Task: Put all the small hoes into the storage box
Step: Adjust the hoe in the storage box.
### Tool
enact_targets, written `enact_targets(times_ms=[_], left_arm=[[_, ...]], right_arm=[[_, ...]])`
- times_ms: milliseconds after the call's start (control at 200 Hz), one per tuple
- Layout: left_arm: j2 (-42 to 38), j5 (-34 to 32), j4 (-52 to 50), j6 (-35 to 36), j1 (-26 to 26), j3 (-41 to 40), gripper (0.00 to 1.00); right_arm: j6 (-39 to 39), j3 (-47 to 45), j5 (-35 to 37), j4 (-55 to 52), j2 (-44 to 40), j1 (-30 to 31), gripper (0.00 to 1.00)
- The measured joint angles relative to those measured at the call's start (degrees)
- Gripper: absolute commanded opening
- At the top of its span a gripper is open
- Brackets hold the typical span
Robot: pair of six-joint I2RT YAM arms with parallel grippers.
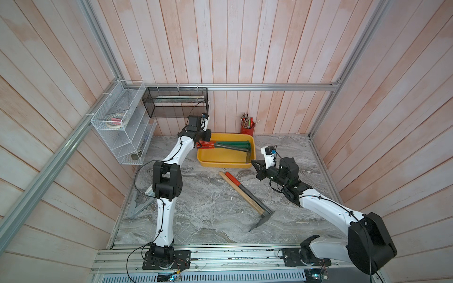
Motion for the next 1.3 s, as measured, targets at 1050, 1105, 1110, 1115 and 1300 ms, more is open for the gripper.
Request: enact_targets(times_ms=[1050, 1105, 1110, 1115, 1300], left_arm=[[-12.28, 0.79, 6.01, -2.27, 0.11, -22.73, 0.01], [-12.96, 0.96, 6.43, -2.54, 0.07, -23.8, 0.0], [-13.03, 0.96, 6.43, -2.58, 0.07, -23.87, 0.0], [-13.14, 0.98, 6.47, -2.62, 0.07, -24.06, 0.0], [-16.41, 2.01, 8.39, -3.93, -0.07, -30.01, 0.0]], right_arm=[[0.63, -1.9, -0.26, 1.6, 2.34, 0.02, 0.0], [0.76, -1.57, -0.79, 1.38, 3.39, 0.02, 0.0], [0.79, -1.51, -0.83, 1.36, 3.54, 0.04, 0.0], [0.79, -1.49, -0.87, 1.36, 3.65, 0.04, 0.0], [1.05, 2.03, -2.03, 0.2, 8.94, 0.44, 0.0]])
